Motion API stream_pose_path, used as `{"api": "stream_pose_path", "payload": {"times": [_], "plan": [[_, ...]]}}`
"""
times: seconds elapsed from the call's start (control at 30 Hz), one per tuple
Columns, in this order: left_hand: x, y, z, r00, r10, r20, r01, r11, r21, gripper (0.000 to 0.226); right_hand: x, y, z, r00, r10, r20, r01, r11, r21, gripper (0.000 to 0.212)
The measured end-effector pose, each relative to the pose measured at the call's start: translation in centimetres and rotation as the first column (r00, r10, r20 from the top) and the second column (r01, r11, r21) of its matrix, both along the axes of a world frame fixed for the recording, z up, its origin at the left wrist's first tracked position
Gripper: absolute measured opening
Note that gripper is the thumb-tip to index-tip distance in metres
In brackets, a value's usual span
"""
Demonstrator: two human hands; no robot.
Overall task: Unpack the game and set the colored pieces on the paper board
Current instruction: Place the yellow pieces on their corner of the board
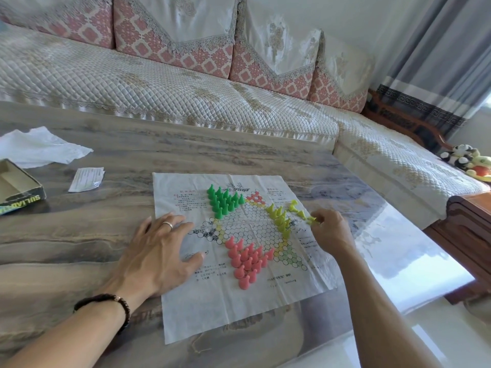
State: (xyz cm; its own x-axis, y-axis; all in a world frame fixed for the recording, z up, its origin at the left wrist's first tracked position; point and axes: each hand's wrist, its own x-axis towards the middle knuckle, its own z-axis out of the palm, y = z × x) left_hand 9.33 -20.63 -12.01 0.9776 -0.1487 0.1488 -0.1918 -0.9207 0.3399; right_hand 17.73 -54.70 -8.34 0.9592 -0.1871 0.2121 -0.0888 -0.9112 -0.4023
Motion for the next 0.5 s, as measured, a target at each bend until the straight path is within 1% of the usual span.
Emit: {"api": "stream_pose_path", "payload": {"times": [0.13, 0.27, 0.4, 0.5], "plan": [[0.0, 0.0, 0.0, 1.000, 0.000, -0.002, 0.000, 1.000, 0.001, 0.088, -0.5, 0.3, 0.7, 0.997, 0.056, 0.047, -0.062, 0.988, 0.142, 0.014], [0.0, 0.1, -0.1, 1.000, 0.001, 0.007, -0.001, 1.000, -0.011, 0.088, -0.7, 0.6, 0.8, 0.996, 0.086, 0.033, -0.092, 0.954, 0.285, 0.006], [0.1, 0.1, -0.2, 1.000, 0.002, 0.007, -0.002, 1.000, -0.012, 0.089, -0.8, 1.0, 0.7, 0.991, 0.133, -0.003, -0.127, 0.948, 0.291, 0.007], [0.1, 0.1, -0.1, 1.000, -0.001, 0.006, 0.001, 1.000, -0.008, 0.091, -0.8, 1.2, 0.5, 0.985, 0.169, -0.039, -0.155, 0.959, 0.239, 0.008]]}}
